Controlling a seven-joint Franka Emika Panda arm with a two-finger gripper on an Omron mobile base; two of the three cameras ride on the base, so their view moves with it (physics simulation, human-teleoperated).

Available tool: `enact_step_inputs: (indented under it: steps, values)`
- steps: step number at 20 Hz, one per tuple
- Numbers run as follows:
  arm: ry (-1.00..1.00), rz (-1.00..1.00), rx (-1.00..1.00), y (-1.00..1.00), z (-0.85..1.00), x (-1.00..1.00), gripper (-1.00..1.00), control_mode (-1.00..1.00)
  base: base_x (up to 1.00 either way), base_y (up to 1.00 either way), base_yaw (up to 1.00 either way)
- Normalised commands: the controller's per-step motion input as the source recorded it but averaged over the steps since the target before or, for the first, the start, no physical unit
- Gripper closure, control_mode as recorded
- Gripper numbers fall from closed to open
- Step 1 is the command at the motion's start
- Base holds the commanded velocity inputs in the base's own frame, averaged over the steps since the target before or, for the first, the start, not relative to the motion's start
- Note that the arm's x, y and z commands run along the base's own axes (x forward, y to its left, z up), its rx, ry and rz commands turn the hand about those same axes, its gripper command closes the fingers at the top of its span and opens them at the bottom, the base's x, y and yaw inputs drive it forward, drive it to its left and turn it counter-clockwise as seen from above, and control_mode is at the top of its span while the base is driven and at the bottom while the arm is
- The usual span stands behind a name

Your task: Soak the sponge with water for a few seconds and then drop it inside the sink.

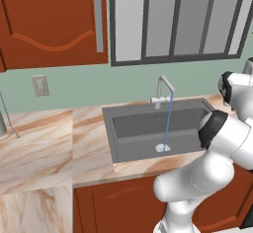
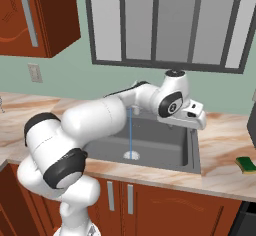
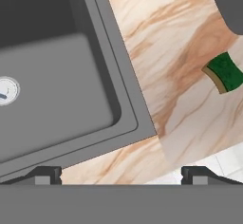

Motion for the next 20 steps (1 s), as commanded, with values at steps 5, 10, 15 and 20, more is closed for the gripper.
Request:
enact_step_inputs:
  steps: [5, 10, 15, 20]
  values:
    - [0.00, 0.02, 0.00, -0.05, -0.29, 0.00, -1.00, -1.00, 0.00, 0.00, 0.00]
    - [0.00, 0.01, 0.00, -0.03, -0.21, 0.00, -1.00, -1.00, 0.00, 0.00, 0.00]
    - [0.00, 0.01, 0.00, -0.13, -0.07, 0.00, -1.00, -1.00, 0.00, 0.00, 0.00]
    - [-0.02, 0.04, 0.00, -0.22, -0.02, 0.00, -1.00, -1.00, 0.00, 0.00, 0.00]
